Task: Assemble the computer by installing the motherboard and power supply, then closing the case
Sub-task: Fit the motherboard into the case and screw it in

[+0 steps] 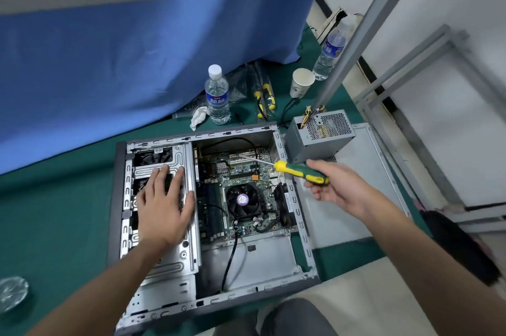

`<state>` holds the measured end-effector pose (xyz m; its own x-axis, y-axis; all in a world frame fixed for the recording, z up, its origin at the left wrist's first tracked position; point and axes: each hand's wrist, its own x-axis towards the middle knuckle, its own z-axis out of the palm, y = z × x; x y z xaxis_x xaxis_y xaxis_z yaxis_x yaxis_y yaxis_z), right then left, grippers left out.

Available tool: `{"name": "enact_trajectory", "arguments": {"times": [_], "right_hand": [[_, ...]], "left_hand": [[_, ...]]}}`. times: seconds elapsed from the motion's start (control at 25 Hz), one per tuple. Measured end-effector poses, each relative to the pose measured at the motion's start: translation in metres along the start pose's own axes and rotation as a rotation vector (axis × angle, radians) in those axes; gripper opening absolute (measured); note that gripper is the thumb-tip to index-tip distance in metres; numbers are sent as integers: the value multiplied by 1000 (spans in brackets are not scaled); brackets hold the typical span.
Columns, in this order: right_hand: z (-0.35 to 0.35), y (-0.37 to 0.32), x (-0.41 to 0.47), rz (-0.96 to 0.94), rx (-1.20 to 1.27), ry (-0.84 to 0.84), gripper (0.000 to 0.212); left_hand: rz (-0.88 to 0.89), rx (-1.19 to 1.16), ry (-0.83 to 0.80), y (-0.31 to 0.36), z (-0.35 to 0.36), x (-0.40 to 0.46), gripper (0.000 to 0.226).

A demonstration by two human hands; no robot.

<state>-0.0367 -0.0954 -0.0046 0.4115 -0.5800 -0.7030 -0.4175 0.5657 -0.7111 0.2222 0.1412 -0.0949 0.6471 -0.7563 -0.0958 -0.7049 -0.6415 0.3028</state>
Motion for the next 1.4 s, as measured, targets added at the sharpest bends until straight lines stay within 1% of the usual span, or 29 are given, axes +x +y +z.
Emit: {"name": "enact_trajectory", "arguments": {"times": [0.08, 0.12, 0.2, 0.28, 0.32, 0.36, 0.4, 0.48, 0.52, 0.6, 0.72, 0.76, 0.84, 0.88, 0.96, 1.0, 1.16, 1.2, 1.28, 1.4], "right_hand": [[-10, 24, -9, 66, 216, -125, 23], [-16, 34, -13, 70, 267, -182, 23], [-28, 47, -19, 54, 297, -294, 28], [-43, 55, -22, 56, 280, -399, 35], [-51, 58, -23, 76, 257, -422, 35], [-56, 62, -21, 108, 225, -411, 32], [-59, 65, -18, 145, 178, -366, 27], [-58, 75, -10, 187, 26, -209, 18], [-56, 84, -3, 176, -63, -125, 18], [-48, 105, 13, 106, -227, -10, 18], [-37, 142, 35, 17, -423, 133, 8], [-34, 150, 42, 9, -461, 177, 10], [-26, 163, 55, -5, -524, 255, 22], [-22, 167, 59, -11, -535, 284, 22], [-14, 172, 68, -10, -530, 322, 11], [-11, 174, 70, -6, -543, 332, 9], [-9, 179, 72, -7, -621, 347, 11], [-10, 178, 71, -15, -607, 341, 12], [-12, 177, 64, -30, -504, 337, 15], [-15, 171, 47, -45, -423, 380, 14]], "left_hand": [[7, 12, 3, 1, -2, -1, 73], [8, 27, 3, 2, -2, -1, 73], [-3, 81, -4, 3, -3, 1, 74], [-75, 83, -17, 14, 1, 0, 74], [-137, 62, -26, 25, 6, -3, 75], [-191, 50, -34, 37, 11, -8, 75], [-228, 54, -33, 47, 18, -13, 76], [-259, 83, -2, 61, 27, -22, 73], [-259, 89, 19, 62, 29, -24, 72], [-261, 92, 54, 60, 29, -22, 69], [-270, 108, 60, 63, 30, -21, 75], [-268, 114, 61, 65, 31, -21, 76], [-266, 123, 59, 66, 31, -22, 77], [-267, 125, 61, 66, 31, -22, 77], [-273, 121, 72, 64, 31, -22, 77], [-276, 118, 78, 64, 31, -22, 77], [-265, 114, 84, 64, 34, -22, 77], [-267, 115, 84, 64, 34, -22, 77], [-268, 114, 82, 63, 35, -23, 77], [-266, 108, 79, 63, 34, -23, 77]]}}
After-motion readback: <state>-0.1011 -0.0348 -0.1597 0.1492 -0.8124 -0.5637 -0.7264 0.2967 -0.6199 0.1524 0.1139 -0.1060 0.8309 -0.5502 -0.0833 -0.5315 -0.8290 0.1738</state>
